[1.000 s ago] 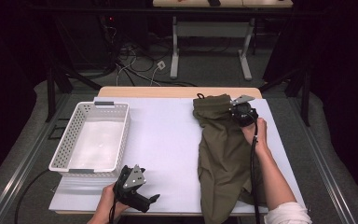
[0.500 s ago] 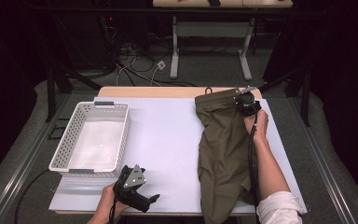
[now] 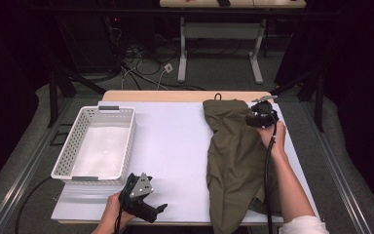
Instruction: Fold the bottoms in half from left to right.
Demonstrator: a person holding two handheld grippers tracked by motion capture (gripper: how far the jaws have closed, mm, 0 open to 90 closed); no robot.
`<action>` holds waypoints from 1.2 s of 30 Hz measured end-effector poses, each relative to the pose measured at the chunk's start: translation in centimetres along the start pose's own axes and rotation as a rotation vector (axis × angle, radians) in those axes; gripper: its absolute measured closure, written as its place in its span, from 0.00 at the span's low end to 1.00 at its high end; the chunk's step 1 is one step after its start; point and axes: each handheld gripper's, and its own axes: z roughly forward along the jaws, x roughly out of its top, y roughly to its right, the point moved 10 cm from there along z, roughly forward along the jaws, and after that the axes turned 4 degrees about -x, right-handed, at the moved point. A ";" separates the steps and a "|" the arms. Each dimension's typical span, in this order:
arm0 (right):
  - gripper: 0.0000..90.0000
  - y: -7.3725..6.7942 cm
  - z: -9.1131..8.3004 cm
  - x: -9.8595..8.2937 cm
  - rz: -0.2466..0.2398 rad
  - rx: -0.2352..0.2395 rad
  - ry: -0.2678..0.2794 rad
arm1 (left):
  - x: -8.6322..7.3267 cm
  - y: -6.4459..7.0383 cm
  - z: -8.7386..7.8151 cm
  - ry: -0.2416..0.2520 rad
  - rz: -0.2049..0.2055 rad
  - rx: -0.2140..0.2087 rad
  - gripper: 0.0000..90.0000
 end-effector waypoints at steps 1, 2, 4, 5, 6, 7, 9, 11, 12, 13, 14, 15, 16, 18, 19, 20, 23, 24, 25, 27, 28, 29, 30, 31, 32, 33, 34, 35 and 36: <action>0.45 -0.3 -0.4 -0.3 -0.013 0.013 -0.001 | 0.0 0.0 0.0 0.000 -0.001 0.001 0.00; 0.44 -0.6 -0.8 -0.5 -0.025 0.023 -0.002 | 0.0 0.0 0.0 0.001 0.000 0.000 0.00; 0.43 -1.2 -1.5 -1.2 -0.045 0.040 -0.009 | 0.0 0.1 0.0 0.002 0.002 0.000 0.00; 0.42 -1.4 -1.9 -1.5 -0.053 0.054 -0.008 | 0.1 0.1 0.0 0.003 0.001 0.000 0.00; 0.42 -1.7 -2.2 -1.9 -0.056 0.073 -0.010 | 0.0 0.1 -0.1 0.004 0.000 0.001 0.00; 0.41 -2.0 -2.5 -2.3 -0.064 0.083 -0.014 | 0.0 0.1 -0.1 0.003 0.001 0.002 0.00; 0.40 -2.5 -3.1 -3.2 -0.067 0.112 -0.013 | 0.0 0.1 -0.1 0.003 -0.002 0.003 0.00; 0.39 -3.1 -3.8 -4.0 -0.067 0.143 -0.008 | -0.1 0.0 0.1 -0.003 -0.006 0.003 0.00; 0.38 -3.4 -4.1 -4.4 -0.066 0.161 -0.005 | -0.1 0.0 0.1 -0.005 -0.006 0.003 0.00; 0.38 -3.7 -4.4 -4.9 -0.066 0.170 -0.006 | 0.0 0.1 0.2 -0.005 -0.001 0.002 0.00; 0.38 -3.9 -4.7 -5.4 -0.073 0.176 -0.006 | 0.0 0.2 0.2 -0.006 0.000 0.000 0.00; 0.38 -4.1 -4.9 -5.9 -0.079 0.180 -0.014 | 0.0 0.3 0.2 -0.006 0.006 -0.003 0.00; 0.38 -4.3 -5.2 -6.4 -0.081 0.185 -0.017 | 0.0 0.4 0.1 -0.005 0.009 -0.001 0.00; 0.37 -4.5 -5.7 -7.1 -0.085 0.190 -0.022 | 0.0 0.4 0.1 -0.006 0.008 -0.001 0.00; 0.37 -4.6 -6.0 -7.3 -0.088 0.192 -0.020 | 0.0 0.3 0.1 -0.004 0.007 0.001 0.00; 0.37 -4.6 -6.4 -7.5 -0.081 0.198 -0.016 | 0.0 0.3 0.1 -0.003 0.004 0.001 0.00; 0.36 -4.5 -7.2 -8.4 -0.079 0.195 -0.018 | 0.0 0.2 0.0 -0.002 0.005 0.001 0.00; 0.35 -4.4 -7.5 -8.7 -0.080 0.191 -0.024 | 0.0 0.2 0.0 -0.002 0.005 0.001 0.00; 0.35 -4.3 -7.7 -9.0 -0.076 0.188 -0.025 | 0.0 0.2 0.0 -0.005 0.005 -0.001 0.00; 0.35 -4.1 -8.2 -9.5 -0.062 0.189 -0.026 | 0.0 0.2 0.0 -0.002 0.006 0.001 0.00; 0.35 -4.0 -8.5 -9.8 -0.061 0.184 -0.032 | 0.1 0.3 0.0 0.000 0.007 0.001 0.00; 0.36 -3.9 -8.8 -10.1 -0.058 0.180 -0.033 | 0.1 0.3 0.0 0.002 0.010 0.001 0.00; 0.36 -3.8 -9.1 -10.4 -0.052 0.180 -0.029 | 0.1 0.4 0.0 0.003 0.010 0.000 0.00; 0.37 -3.6 -9.5 -10.7 -0.042 0.173 -0.033 | 0.1 0.4 0.0 0.002 0.011 -0.002 0.00; 0.37 -3.4 -9.7 -10.9 -0.035 0.168 -0.028 | 0.1 0.4 0.0 0.000 0.010 -0.002 0.00; 0.38 -3.1 -10.0 -11.2 -0.030 0.165 -0.027 | 0.1 0.4 0.1 -0.001 0.010 -0.002 0.00; 0.39 -2.9 -10.3 -11.6 -0.022 0.160 -0.034 | 0.1 0.4 0.1 -0.001 0.012 -0.003 0.00; 0.39 -2.7 -10.4 -12.0 -0.017 0.153 -0.038 | 0.1 0.4 0.1 -0.002 0.013 -0.002 0.00; 0.40 -2.4 -10.5 -12.3 -0.007 0.148 -0.042 | 0.1 0.4 0.1 -0.001 0.011 -0.002 0.00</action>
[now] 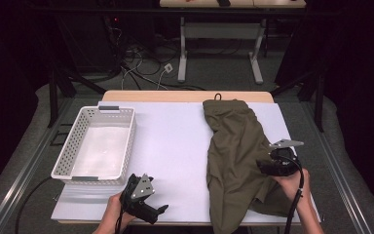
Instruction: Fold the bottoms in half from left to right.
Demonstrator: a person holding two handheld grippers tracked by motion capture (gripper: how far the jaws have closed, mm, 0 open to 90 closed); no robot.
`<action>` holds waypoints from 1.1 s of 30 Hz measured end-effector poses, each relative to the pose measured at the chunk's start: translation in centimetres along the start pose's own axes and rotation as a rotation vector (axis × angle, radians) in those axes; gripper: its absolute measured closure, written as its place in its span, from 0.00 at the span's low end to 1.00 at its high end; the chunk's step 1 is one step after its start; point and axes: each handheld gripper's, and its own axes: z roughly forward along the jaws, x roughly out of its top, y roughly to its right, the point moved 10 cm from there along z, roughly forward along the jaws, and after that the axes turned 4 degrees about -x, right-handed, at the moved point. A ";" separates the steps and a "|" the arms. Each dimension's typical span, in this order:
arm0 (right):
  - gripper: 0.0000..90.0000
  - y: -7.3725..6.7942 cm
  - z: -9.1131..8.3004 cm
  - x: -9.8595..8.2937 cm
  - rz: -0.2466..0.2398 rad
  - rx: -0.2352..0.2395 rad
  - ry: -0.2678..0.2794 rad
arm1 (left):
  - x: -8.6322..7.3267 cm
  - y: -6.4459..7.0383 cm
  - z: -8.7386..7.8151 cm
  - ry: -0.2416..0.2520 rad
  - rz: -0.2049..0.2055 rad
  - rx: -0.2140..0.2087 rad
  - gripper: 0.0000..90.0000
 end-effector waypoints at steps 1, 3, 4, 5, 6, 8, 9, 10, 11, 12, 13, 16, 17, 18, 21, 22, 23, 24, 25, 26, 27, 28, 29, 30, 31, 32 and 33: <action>0.41 0.3 0.0 -0.3 0.010 -0.005 -0.005 | 0.0 0.0 0.0 0.000 -0.001 0.000 0.00; 0.42 0.8 -0.2 -0.9 0.026 -0.018 -0.022 | 0.0 0.0 0.0 -0.001 -0.002 0.001 0.00; 0.42 1.0 -0.2 -1.2 0.031 -0.024 -0.025 | 0.0 0.0 0.0 -0.001 0.000 0.001 0.00; 0.42 1.3 -0.4 -1.4 0.031 -0.043 -0.027 | 0.0 0.0 0.0 -0.001 0.001 0.000 0.00; 0.42 1.6 -0.6 -1.6 0.039 -0.054 -0.031 | 0.0 0.0 0.0 -0.001 0.001 0.000 0.00; 0.43 2.3 -1.0 -2.0 0.065 -0.071 -0.035 | 0.0 0.0 0.0 -0.002 0.001 -0.001 0.00; 0.45 2.6 -1.1 -2.3 0.069 -0.077 -0.042 | 0.0 0.1 0.0 -0.002 0.001 -0.001 0.00; 0.45 2.8 -1.2 -2.7 0.082 -0.083 -0.057 | 0.0 0.1 0.0 -0.004 0.003 0.000 0.00; 0.45 3.0 -1.2 -3.1 0.098 -0.082 -0.072 | 0.0 0.1 0.0 -0.004 0.003 -0.001 0.00; 0.45 3.1 -1.1 -3.6 0.108 -0.091 -0.093 | 0.0 0.1 0.0 -0.005 0.004 0.000 0.00; 0.46 3.4 -0.9 -4.1 0.112 -0.107 -0.114 | 0.0 0.1 0.0 -0.006 0.004 0.001 0.00; 0.49 3.9 -0.1 -5.8 0.125 -0.122 -0.198 | 0.0 0.1 0.0 -0.006 0.007 0.003 0.00; 0.52 4.1 0.2 -6.3 0.127 -0.124 -0.218 | 0.0 0.1 0.0 -0.006 0.005 0.002 0.00; 0.58 4.2 0.5 -6.6 0.137 -0.122 -0.234 | 0.0 0.1 0.0 -0.006 0.005 0.002 0.00; 0.72 4.3 0.8 -7.0 0.168 -0.078 -0.241 | -0.1 0.1 0.1 -0.010 0.002 -0.001 0.00; 0.80 4.2 0.8 -6.9 0.178 -0.064 -0.234 | -0.1 0.1 0.1 -0.011 0.002 -0.003 0.00; 0.86 4.0 0.8 -6.9 0.183 -0.047 -0.230 | -0.1 0.1 0.1 -0.012 0.002 -0.003 0.00; 0.94 3.9 0.8 -6.9 0.184 -0.041 -0.229 | -0.1 0.1 0.1 -0.013 0.001 -0.002 0.00; 0.97 4.0 0.7 -6.9 0.165 -0.055 -0.233 | -0.1 0.1 0.1 -0.013 0.000 -0.004 0.00; 0.99 3.9 0.7 -6.8 0.153 -0.060 -0.237 | -0.1 0.1 0.1 -0.014 0.000 -0.003 0.00; 0.99 3.9 0.6 -6.7 0.136 -0.071 -0.241 | -0.1 0.1 0.1 -0.013 0.000 -0.002 0.00; 0.99 4.1 0.5 -6.6 0.117 -0.096 -0.243 | -0.1 0.1 0.1 -0.013 0.001 -0.003 0.00; 0.99 4.4 0.3 -6.5 0.094 -0.123 -0.242 | -0.1 0.1 0.1 -0.012 0.002 -0.002 0.00; 0.99 4.6 0.3 -6.3 0.076 -0.148 -0.242 | -0.1 0.1 0.1 -0.013 0.003 0.000 0.00; 0.99 4.9 0.3 -6.0 0.059 -0.175 -0.235 | -0.1 0.1 0.1 -0.013 0.003 -0.002 0.00; 0.99 5.2 0.5 -5.9 0.042 -0.199 -0.231 | -0.1 0.1 0.1 -0.015 0.005 0.000 0.00; 0.98 5.4 0.7 -5.8 0.028 -0.221 -0.233 | -0.1 0.1 0.1 -0.015 0.005 0.000 0.00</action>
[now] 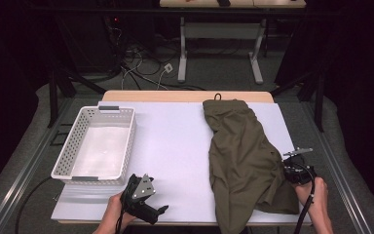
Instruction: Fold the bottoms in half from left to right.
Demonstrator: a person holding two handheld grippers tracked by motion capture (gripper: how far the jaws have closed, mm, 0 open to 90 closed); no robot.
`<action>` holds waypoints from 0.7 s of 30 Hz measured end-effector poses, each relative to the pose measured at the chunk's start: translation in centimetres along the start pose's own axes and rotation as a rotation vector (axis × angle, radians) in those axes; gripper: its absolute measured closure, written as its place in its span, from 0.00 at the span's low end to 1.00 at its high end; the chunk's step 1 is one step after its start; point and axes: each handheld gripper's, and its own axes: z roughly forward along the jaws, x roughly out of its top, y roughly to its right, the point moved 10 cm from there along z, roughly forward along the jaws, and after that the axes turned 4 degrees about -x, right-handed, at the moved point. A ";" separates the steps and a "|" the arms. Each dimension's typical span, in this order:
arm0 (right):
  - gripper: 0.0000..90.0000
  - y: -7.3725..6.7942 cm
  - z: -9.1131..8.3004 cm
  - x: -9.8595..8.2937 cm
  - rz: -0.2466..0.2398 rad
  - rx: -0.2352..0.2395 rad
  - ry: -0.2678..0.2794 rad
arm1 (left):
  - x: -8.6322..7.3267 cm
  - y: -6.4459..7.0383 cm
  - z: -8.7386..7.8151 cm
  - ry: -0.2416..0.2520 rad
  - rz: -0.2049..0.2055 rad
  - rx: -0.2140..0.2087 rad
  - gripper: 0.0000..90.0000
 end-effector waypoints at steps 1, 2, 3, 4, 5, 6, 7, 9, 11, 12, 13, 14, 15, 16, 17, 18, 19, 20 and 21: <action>0.92 0.0 0.2 0.1 -0.008 -0.005 -0.005 | 0.0 0.0 0.0 0.002 -0.001 0.000 0.00; 0.83 0.0 0.5 0.1 -0.014 -0.019 -0.004 | 0.0 0.0 0.0 0.002 -0.002 0.000 0.00; 0.77 -0.1 0.4 0.2 -0.008 -0.009 -0.002 | 0.0 -0.1 0.0 0.002 -0.003 0.001 0.00; 0.71 -0.3 0.2 0.2 0.001 0.006 0.005 | 0.0 -0.2 0.0 0.002 -0.005 0.001 0.00; 0.65 -0.3 -0.2 0.3 0.009 0.007 0.013 | 0.0 -0.2 0.0 0.001 -0.006 0.002 0.00; 0.60 -0.3 -0.8 0.5 0.020 0.010 0.027 | 0.0 -0.2 0.0 0.001 -0.007 0.002 0.00; 0.60 -0.3 -0.8 0.5 0.020 0.010 0.027 | 0.0 -0.2 0.0 0.001 -0.007 0.002 0.00; 0.53 -0.6 -2.5 0.9 0.042 0.035 0.080 | 0.0 -0.1 0.1 -0.001 -0.004 -0.002 0.00; 0.47 -1.7 -4.4 1.3 0.064 0.098 0.121 | 0.0 0.0 0.0 -0.002 0.003 -0.003 0.00; 0.45 -2.5 -4.8 1.4 0.058 0.126 0.126 | 0.0 0.0 0.0 0.000 -0.001 -0.001 0.00; 0.44 -3.2 -5.0 1.3 0.047 0.153 0.117 | 0.0 -0.1 0.0 0.001 -0.001 0.000 0.00; 0.44 -3.2 -5.0 1.3 0.047 0.153 0.117 | 0.0 -0.1 0.0 0.001 -0.001 0.000 0.00; 0.47 -4.8 -5.1 0.6 0.018 0.203 0.077 | 0.0 -0.1 0.0 0.001 -0.002 0.000 0.00; 0.50 -5.1 -5.0 0.3 0.007 0.211 0.054 | 0.0 -0.1 0.0 0.001 -0.002 0.000 0.00; 0.55 -5.4 -4.7 -0.2 -0.009 0.216 0.026 | 0.0 -0.1 0.0 0.002 -0.003 0.000 0.00; 0.65 -5.6 -4.4 -0.7 -0.011 0.221 0.004 | 0.0 -0.1 0.0 0.002 -0.001 -0.001 0.00; 0.76 -5.5 -4.1 -1.1 -0.016 0.210 -0.018 | 0.0 -0.1 0.0 0.000 -0.001 0.000 0.00; 0.76 -5.5 -4.1 -1.1 -0.016 0.210 -0.018 | 0.0 -0.1 0.0 0.000 -0.001 0.000 0.00; 0.95 -5.1 -3.7 -1.6 -0.009 0.192 -0.030 | 0.0 -0.1 0.0 0.002 0.000 -0.001 0.00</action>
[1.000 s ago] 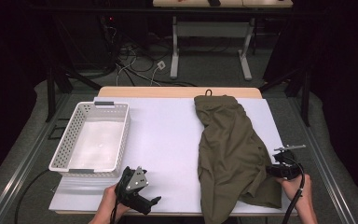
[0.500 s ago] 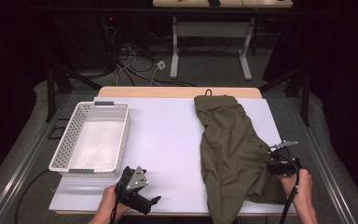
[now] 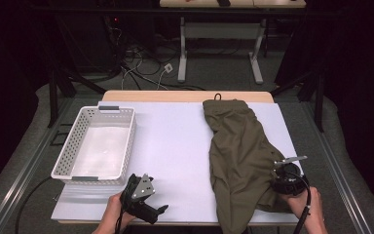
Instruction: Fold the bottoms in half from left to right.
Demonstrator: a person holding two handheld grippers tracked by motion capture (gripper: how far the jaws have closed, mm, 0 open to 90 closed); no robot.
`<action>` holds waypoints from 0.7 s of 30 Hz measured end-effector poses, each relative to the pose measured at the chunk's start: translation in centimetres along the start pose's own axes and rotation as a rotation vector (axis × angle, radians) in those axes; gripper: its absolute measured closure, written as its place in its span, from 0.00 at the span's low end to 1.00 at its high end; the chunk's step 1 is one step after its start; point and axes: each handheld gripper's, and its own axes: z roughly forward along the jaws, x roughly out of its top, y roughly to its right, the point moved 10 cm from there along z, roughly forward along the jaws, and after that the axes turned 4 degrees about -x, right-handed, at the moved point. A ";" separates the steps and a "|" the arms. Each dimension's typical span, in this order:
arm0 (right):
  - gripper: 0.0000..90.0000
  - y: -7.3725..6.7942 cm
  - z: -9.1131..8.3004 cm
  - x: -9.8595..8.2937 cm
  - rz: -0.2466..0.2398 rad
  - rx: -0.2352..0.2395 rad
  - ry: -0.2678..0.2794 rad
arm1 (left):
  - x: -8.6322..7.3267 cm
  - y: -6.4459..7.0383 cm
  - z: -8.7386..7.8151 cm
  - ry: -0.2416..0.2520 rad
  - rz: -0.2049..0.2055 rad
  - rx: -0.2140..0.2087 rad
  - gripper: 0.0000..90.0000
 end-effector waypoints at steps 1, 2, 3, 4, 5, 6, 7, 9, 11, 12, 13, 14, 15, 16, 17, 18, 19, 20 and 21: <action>0.99 0.2 0.1 -0.1 0.010 -0.001 0.000 | 0.0 0.0 0.0 0.002 -0.002 0.000 0.00; 1.00 0.4 -0.1 -0.2 0.012 -0.009 -0.001 | 0.0 0.0 0.0 0.002 -0.002 0.000 0.00; 1.00 0.6 -0.3 -0.2 0.010 -0.027 -0.004 | 0.0 0.0 0.0 0.001 -0.002 0.002 0.00; 1.00 0.8 -0.6 0.0 0.010 -0.037 0.011 | 0.0 0.0 0.0 0.001 -0.001 0.001 0.00; 1.00 0.9 -1.1 0.2 0.009 -0.045 0.029 | 0.0 0.1 0.0 0.001 0.000 0.000 0.00; 1.00 1.1 -1.5 0.4 0.006 -0.059 0.044 | 0.0 0.1 0.0 -0.002 0.002 0.000 0.00; 1.00 1.3 -2.0 0.5 0.009 -0.069 0.055 | 0.0 0.1 0.0 -0.001 0.002 0.000 0.00; 1.00 1.8 -2.8 0.8 0.015 -0.086 0.082 | 0.0 0.0 0.0 -0.001 -0.003 0.000 0.00; 1.00 2.5 -3.3 0.8 0.020 -0.101 0.091 | -0.1 -0.2 0.1 -0.002 -0.005 -0.002 0.00; 1.00 3.0 -3.3 0.7 0.021 -0.112 0.091 | -0.1 -0.2 0.1 -0.004 -0.007 -0.002 0.00; 1.00 3.5 -3.0 0.3 0.028 -0.129 0.075 | -0.1 -0.2 0.1 -0.005 -0.007 -0.001 0.00; 1.00 4.1 -2.6 0.0 0.031 -0.140 0.063 | -0.1 -0.2 0.1 -0.004 -0.006 -0.002 0.00; 1.00 4.6 -2.1 -0.4 0.040 -0.148 0.047 | -0.1 -0.2 0.1 -0.005 -0.004 -0.001 0.00; 1.00 5.2 -1.6 -1.0 0.045 -0.163 0.016 | -0.1 -0.1 0.0 -0.005 -0.001 0.000 0.00; 1.00 5.7 -1.1 -1.4 0.052 -0.175 0.006 | -0.1 -0.1 0.0 -0.005 -0.001 0.000 0.00; 0.98 6.0 -0.6 -1.7 0.062 -0.171 -0.005 | 0.0 -0.1 0.0 -0.003 0.000 0.002 0.00; 0.92 6.0 -0.3 -2.0 0.067 -0.152 -0.014 | -0.1 0.0 0.0 -0.005 0.000 0.001 0.00; 0.90 6.2 -0.1 -2.1 0.068 -0.149 -0.014 | -0.1 0.0 0.0 -0.005 0.000 0.000 0.00; 0.88 6.0 0.0 -2.0 0.082 -0.124 -0.004 | -0.1 0.0 0.0 -0.005 -0.002 -0.001 0.00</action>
